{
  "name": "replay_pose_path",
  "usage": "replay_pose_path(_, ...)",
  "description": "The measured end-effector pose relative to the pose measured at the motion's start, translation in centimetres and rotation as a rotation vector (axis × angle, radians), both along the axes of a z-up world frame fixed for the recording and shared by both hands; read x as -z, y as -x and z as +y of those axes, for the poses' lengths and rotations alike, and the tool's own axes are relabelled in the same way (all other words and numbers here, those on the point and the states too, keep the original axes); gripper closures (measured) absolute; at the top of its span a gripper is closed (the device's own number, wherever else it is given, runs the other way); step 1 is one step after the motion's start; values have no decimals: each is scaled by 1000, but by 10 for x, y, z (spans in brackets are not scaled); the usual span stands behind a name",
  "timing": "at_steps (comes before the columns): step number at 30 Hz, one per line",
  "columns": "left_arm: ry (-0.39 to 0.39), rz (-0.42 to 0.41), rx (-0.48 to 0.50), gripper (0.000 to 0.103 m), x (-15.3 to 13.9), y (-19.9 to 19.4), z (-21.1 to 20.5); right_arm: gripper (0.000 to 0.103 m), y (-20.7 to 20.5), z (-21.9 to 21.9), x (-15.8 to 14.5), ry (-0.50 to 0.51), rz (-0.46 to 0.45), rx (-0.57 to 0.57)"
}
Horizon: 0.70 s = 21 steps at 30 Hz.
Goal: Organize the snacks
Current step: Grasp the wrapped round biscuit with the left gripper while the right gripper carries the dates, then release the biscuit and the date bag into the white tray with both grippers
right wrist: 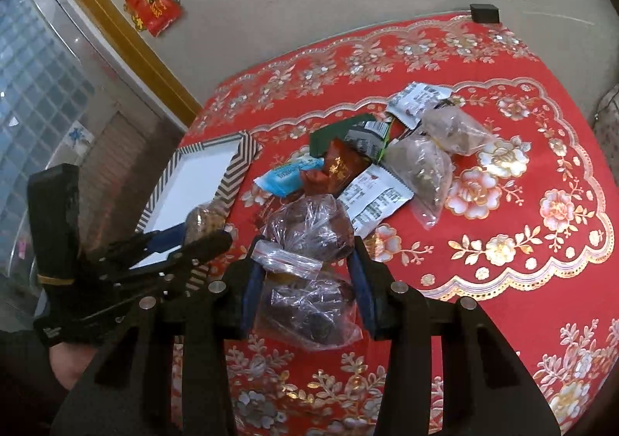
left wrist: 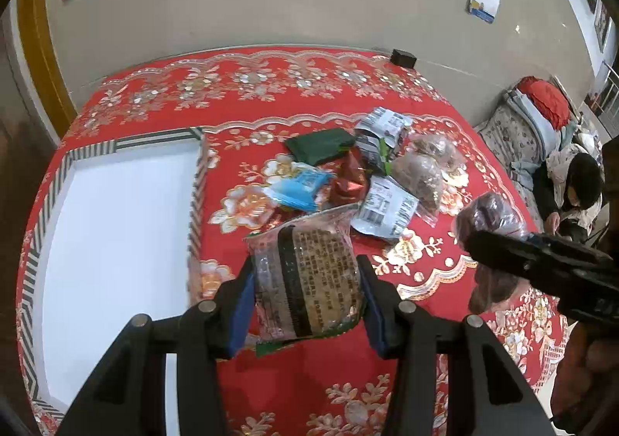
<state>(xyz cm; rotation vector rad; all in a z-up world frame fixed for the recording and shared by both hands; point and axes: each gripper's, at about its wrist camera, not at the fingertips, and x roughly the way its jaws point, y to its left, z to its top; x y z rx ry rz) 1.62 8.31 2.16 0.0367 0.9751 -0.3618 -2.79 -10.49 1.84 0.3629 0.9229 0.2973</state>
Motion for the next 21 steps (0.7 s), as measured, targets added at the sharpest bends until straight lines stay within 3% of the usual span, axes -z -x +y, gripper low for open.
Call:
replay_pose_path(7, -63, -10, -125, 52, -5, -10, 49, 62, -22, 36, 5, 25, 44, -51)
replay_pose_path(13, -112, 39, -281, 52, 9, -21, 109, 62, -52, 100, -9, 49, 26, -185)
replay_pose_path(21, -139, 112, -323, 52, 34, -19, 153, 62, -74, 185, -6, 118, 2, -343)
